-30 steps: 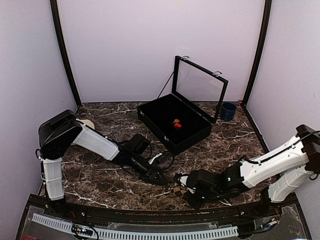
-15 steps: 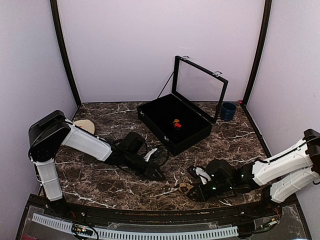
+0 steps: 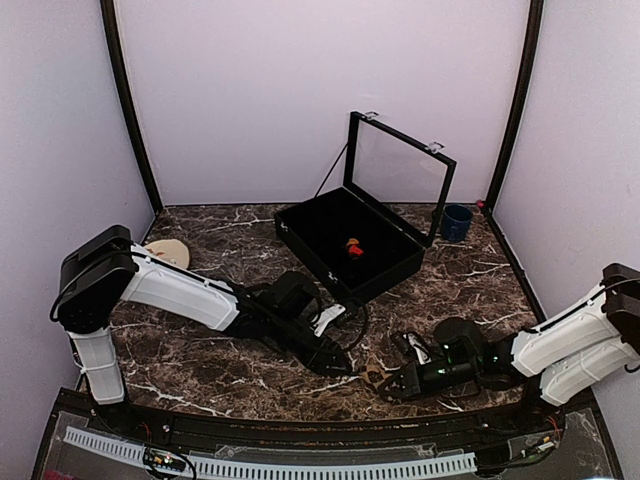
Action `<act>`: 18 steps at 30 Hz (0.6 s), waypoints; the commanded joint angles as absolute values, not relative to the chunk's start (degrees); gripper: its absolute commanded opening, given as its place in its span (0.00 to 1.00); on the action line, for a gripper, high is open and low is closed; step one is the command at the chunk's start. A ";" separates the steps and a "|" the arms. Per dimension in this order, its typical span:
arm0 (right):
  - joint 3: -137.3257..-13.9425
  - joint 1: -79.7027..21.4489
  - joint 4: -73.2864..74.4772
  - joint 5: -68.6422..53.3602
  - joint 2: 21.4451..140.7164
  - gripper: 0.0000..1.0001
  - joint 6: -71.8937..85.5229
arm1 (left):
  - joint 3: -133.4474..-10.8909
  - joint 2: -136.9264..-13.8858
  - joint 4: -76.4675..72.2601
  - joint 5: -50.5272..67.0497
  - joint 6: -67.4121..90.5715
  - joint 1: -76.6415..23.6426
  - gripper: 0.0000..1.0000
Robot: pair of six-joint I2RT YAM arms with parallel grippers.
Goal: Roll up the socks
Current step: Roll the sock at the center of the board.
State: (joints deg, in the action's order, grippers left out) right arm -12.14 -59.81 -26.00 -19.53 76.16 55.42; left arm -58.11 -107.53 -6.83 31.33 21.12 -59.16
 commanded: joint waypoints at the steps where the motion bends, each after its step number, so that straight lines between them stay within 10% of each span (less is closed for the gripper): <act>1: -8.64 -58.36 -32.87 -23.78 76.23 0.00 61.42 | -60.12 -106.37 -4.04 28.54 16.58 -59.60 0.45; 18: -5.09 -55.97 -39.86 -27.94 78.46 0.00 69.26 | -66.71 -108.55 1.41 19.81 4.76 -67.08 0.47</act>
